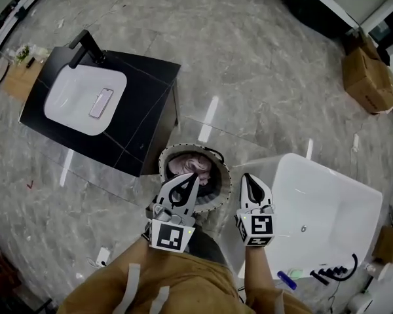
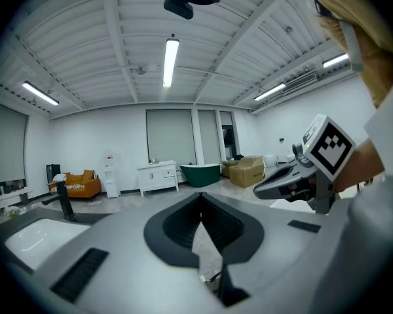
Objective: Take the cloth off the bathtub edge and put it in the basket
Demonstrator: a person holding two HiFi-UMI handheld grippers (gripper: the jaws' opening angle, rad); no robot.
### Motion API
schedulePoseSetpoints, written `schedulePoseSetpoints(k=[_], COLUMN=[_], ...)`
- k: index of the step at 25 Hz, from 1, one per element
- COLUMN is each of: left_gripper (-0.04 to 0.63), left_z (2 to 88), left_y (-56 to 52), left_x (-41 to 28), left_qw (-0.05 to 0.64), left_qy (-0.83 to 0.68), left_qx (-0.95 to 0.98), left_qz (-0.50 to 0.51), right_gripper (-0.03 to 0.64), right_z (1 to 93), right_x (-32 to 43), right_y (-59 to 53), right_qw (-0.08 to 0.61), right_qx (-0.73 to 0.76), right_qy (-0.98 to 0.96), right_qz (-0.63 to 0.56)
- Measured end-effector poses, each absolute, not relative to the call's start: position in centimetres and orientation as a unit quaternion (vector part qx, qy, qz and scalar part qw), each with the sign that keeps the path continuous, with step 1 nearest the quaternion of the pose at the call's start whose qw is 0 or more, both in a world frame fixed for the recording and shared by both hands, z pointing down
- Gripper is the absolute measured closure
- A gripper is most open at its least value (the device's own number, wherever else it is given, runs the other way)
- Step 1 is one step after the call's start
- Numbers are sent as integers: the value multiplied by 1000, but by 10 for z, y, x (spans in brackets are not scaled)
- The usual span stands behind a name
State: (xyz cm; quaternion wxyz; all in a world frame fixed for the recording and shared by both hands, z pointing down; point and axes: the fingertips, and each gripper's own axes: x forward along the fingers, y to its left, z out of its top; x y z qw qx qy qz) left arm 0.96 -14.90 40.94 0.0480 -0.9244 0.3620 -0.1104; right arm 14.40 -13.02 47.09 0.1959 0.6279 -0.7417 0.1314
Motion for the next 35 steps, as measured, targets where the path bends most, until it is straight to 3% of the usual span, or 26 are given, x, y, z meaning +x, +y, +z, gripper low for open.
schedulePoseSetpoints(k=[19,35], left_gripper=[591,591], left_z=[288,265], left_y=[-142,-146], left_x=[-13,-31], left_qw=[112,125], left_qy=[370,360], left_qx=[-921,-924], left_qz=[-49,-30], right_gripper=[611,611], right_z=[280,239], right_x=[86,62], right_y=[-121,-112], right_qw=[117,106], right_qx=[599,608], right_qy=[-792,-783], right_qz=[-7,-73])
